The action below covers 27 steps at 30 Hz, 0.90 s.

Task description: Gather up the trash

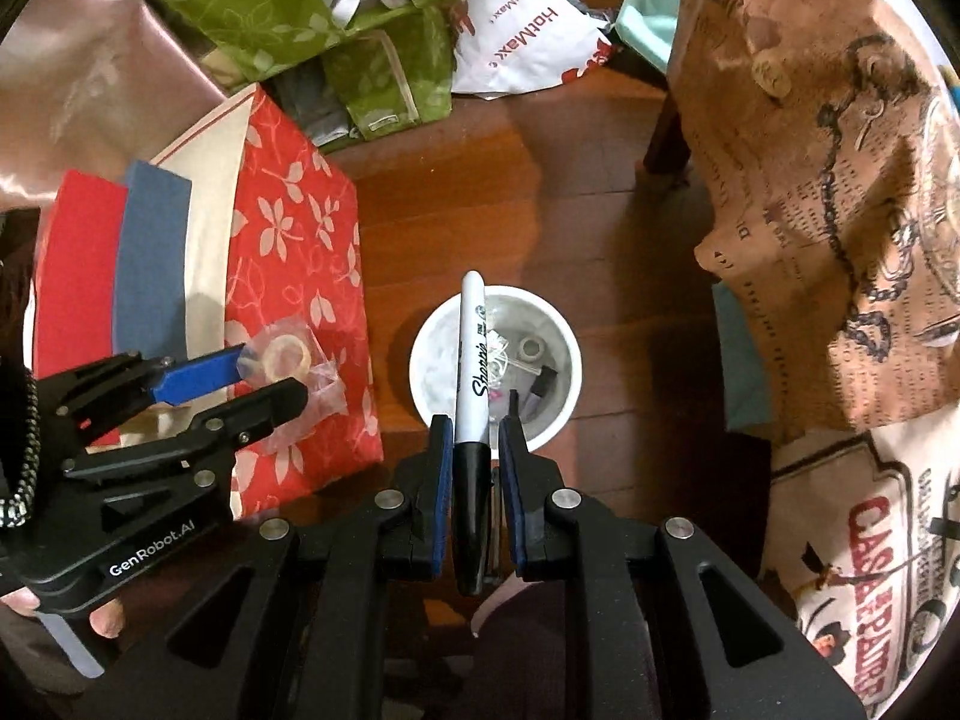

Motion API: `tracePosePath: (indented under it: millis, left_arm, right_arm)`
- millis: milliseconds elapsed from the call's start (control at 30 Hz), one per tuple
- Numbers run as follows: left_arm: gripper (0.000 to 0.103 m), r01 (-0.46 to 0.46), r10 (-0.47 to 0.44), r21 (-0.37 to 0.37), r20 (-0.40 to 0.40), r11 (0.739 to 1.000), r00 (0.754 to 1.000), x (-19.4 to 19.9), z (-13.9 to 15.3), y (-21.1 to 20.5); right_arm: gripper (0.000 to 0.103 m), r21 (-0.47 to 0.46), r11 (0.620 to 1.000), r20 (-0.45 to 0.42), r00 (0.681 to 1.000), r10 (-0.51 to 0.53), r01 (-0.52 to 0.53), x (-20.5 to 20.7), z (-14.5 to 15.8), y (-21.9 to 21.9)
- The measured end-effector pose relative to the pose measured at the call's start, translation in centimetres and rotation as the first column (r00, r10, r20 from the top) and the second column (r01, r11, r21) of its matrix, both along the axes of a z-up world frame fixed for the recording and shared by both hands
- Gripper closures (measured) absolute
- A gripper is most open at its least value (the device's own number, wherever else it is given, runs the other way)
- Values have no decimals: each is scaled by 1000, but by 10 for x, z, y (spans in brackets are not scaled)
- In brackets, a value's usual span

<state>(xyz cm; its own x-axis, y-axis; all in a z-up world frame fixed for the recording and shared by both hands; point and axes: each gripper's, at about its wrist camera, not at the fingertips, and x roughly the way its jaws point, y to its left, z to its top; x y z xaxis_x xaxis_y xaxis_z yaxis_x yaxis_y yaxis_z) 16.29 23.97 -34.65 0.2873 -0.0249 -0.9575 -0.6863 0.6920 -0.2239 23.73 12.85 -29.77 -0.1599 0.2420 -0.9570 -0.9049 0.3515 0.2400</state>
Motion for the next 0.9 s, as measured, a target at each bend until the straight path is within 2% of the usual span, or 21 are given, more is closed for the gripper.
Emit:
tracePosePath:
  millis: [200, 433, 633, 900]
  left_arm:
    - [66, 1, -1, -41, -1, 999, 1000, 15, -9, 5]
    - [58, 2, -4, -75, -32, 997, 999, 28, -19, 9]
    - [58, 12, -12, -12, -24, 1000, 1000, 25, -3, 5]
    - [58, 5, -11, 108, 61, 994, 998, 3, 57, -3]
  right_arm:
    - [86, 6, 1000, -45, 999, -11, 11, 10, -4, 8]
    - [85, -5, 1000, -34, 999, -19, 19, 18, -3, 5]
    - [85, 20, 1000, 6, 1000, -24, 23, 17, 12, -4]
    - [85, 123, 992, 110, 993, -39, 25, 3, 63, -29]
